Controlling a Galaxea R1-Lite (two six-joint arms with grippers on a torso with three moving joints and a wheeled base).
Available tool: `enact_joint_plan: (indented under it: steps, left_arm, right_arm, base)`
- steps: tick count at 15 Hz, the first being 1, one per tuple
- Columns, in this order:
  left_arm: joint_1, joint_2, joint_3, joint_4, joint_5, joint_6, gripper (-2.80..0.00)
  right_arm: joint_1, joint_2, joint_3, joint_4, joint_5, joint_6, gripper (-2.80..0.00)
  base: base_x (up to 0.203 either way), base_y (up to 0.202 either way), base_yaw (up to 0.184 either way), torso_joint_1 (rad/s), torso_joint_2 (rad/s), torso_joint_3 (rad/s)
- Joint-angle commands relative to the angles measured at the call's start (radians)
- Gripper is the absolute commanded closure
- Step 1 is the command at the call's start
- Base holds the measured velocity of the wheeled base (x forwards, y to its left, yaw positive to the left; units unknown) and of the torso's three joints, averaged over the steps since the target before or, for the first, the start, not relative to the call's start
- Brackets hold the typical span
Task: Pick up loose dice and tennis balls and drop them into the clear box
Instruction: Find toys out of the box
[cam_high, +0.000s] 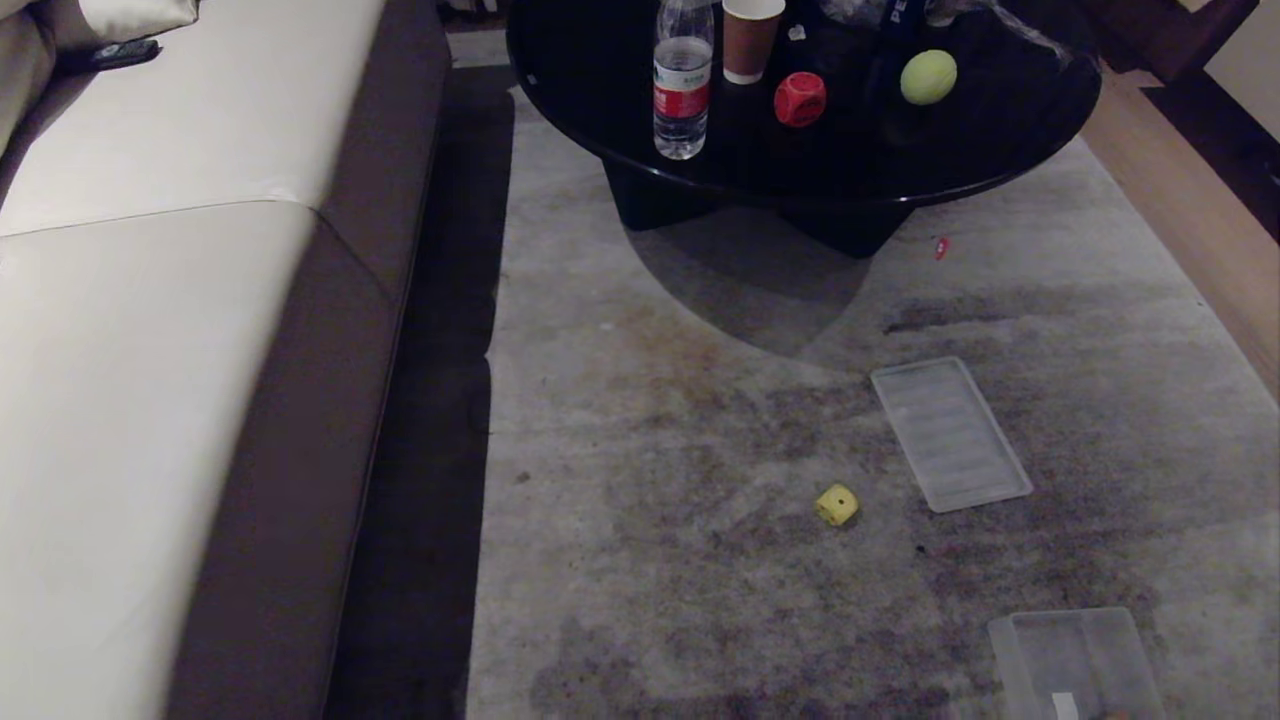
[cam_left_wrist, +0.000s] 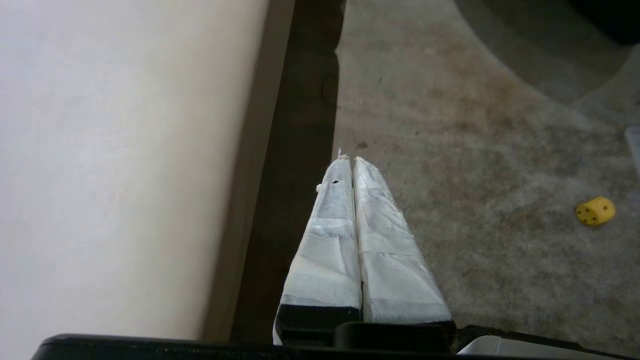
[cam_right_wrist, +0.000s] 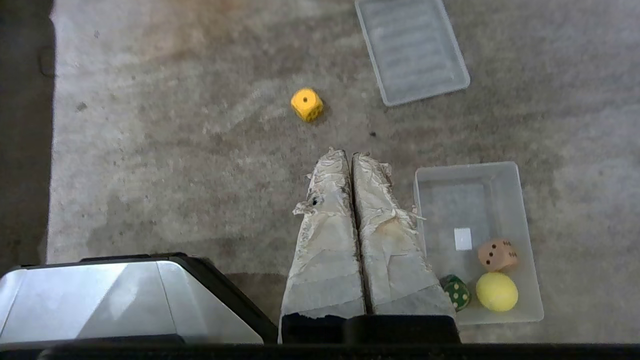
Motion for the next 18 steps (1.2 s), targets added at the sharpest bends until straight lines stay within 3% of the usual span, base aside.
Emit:
enact_joint_plan:
  steps: [1,18]
  left_arm:
    - [0.000,0.001,0.001,0.000,0.001,-0.002,0.00]
    - [0.000,0.001,0.000,0.000,0.000,-0.001,0.00]
  right_arm:
    - [0.000,0.001,0.000,0.001,0.000,0.001,0.00]
    - [0.000,0.001,0.000,0.001,0.000,0.001,0.00]
  base:
    - [0.000,0.000,0.000,0.005,0.01,-0.197]
    - [0.000,0.000,0.000,0.002,0.00,-0.197]
